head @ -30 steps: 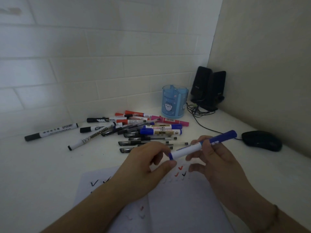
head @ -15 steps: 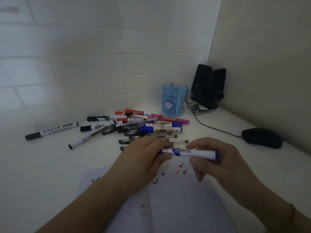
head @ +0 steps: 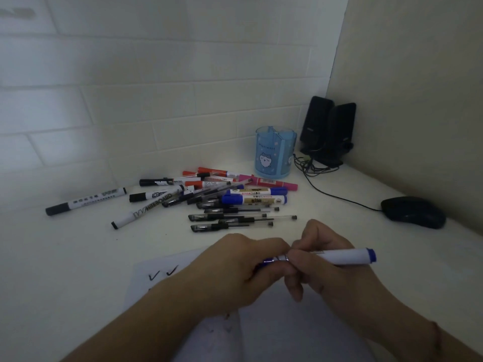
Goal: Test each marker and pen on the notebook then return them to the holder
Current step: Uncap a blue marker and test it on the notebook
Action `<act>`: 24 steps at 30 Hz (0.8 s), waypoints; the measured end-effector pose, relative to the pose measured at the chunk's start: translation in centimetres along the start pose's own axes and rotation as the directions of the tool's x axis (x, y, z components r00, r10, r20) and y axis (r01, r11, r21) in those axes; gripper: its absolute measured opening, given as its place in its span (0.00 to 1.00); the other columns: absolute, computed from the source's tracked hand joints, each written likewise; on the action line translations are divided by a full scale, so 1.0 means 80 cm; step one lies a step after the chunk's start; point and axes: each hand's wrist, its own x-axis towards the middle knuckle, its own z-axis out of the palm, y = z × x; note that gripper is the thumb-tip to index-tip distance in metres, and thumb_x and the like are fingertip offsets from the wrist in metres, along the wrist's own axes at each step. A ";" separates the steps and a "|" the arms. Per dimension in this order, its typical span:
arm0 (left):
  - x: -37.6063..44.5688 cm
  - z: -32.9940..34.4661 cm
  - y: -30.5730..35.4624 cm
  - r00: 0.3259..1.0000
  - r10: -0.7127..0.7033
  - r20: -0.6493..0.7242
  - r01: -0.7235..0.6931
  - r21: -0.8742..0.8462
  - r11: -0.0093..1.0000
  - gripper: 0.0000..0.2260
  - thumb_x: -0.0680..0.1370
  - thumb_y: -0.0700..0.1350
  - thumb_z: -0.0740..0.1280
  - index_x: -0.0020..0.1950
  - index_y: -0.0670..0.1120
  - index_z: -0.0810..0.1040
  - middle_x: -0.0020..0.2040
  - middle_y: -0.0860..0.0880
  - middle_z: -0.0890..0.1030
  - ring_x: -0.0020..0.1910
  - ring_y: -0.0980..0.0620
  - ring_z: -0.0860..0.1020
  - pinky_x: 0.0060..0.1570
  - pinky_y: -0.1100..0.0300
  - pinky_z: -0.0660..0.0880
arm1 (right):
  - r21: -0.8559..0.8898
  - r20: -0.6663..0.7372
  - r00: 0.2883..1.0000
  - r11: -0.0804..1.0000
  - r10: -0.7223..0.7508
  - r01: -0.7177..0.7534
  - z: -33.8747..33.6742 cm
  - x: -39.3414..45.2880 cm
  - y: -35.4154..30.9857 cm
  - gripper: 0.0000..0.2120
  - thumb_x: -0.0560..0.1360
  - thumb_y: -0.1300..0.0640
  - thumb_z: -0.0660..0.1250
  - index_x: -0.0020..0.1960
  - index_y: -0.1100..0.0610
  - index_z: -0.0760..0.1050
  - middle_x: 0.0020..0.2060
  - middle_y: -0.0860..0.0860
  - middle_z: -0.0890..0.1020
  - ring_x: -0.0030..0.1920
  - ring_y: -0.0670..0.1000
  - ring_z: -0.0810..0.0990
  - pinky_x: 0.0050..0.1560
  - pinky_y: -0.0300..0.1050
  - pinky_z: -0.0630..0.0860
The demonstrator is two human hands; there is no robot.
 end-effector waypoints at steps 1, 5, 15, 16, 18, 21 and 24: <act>0.000 0.000 0.000 1.000 -0.003 -0.001 0.003 -0.010 1.000 0.06 0.81 0.53 0.60 0.55 0.55 0.75 0.29 0.55 0.72 0.26 0.60 0.68 0.29 0.68 0.62 | 0.011 0.012 1.000 1.000 -0.015 0.015 0.001 -0.001 -0.002 0.22 0.56 0.49 0.71 0.37 0.65 0.69 0.22 0.53 0.80 0.22 0.48 0.78 0.26 0.36 0.75; -0.001 -0.001 0.002 1.000 -0.008 -0.015 0.007 -0.068 0.998 0.06 0.80 0.53 0.61 0.54 0.55 0.76 0.28 0.52 0.73 0.24 0.56 0.68 0.28 0.69 0.61 | -0.069 0.011 0.999 0.996 -0.054 0.054 -0.001 -0.004 -0.003 0.22 0.55 0.45 0.68 0.35 0.63 0.69 0.22 0.50 0.79 0.21 0.42 0.76 0.25 0.32 0.72; -0.005 -0.011 -0.003 0.971 -0.215 0.110 0.227 -0.121 0.966 0.20 0.68 0.67 0.67 0.56 0.66 0.66 0.42 0.54 0.76 0.38 0.58 0.75 0.40 0.63 0.74 | -0.114 0.034 0.983 0.976 -0.182 0.185 -0.017 -0.006 -0.010 0.07 0.60 0.49 0.70 0.34 0.50 0.75 0.23 0.55 0.77 0.23 0.51 0.74 0.27 0.43 0.73; -0.008 -0.017 -0.008 0.958 -0.256 0.129 0.267 -0.074 0.961 0.19 0.69 0.68 0.65 0.56 0.66 0.65 0.42 0.55 0.74 0.39 0.59 0.74 0.41 0.62 0.74 | -0.080 0.008 0.983 0.979 -0.186 0.186 -0.022 -0.004 -0.012 0.07 0.60 0.49 0.70 0.35 0.50 0.77 0.23 0.54 0.76 0.24 0.51 0.74 0.27 0.43 0.73; -0.015 -0.032 -0.020 0.949 -0.286 0.132 0.280 0.064 0.958 0.14 0.73 0.62 0.65 0.55 0.65 0.67 0.39 0.56 0.72 0.36 0.59 0.72 0.38 0.63 0.70 | -0.015 0.001 0.986 0.986 -0.166 0.166 -0.030 -0.002 -0.019 0.15 0.58 0.46 0.73 0.39 0.54 0.81 0.25 0.55 0.78 0.25 0.53 0.76 0.27 0.43 0.75; -0.025 -0.047 -0.034 0.921 -0.339 0.193 0.295 0.226 0.929 0.14 0.72 0.57 0.69 0.55 0.64 0.71 0.40 0.58 0.73 0.38 0.59 0.73 0.40 0.64 0.71 | -0.012 0.051 0.997 0.998 -0.064 0.065 -0.025 -0.001 -0.022 0.16 0.56 0.49 0.78 0.39 0.57 0.82 0.30 0.59 0.81 0.29 0.56 0.80 0.26 0.43 0.76; -0.025 -0.047 -0.038 0.894 -0.373 0.250 0.327 0.206 0.922 0.15 0.72 0.58 0.69 0.56 0.65 0.71 0.43 0.61 0.74 0.43 0.62 0.73 0.42 0.66 0.71 | -0.118 0.081 0.997 0.993 0.014 -0.004 -0.013 -0.005 -0.014 0.10 0.60 0.56 0.79 0.35 0.59 0.79 0.26 0.58 0.80 0.26 0.53 0.77 0.26 0.43 0.75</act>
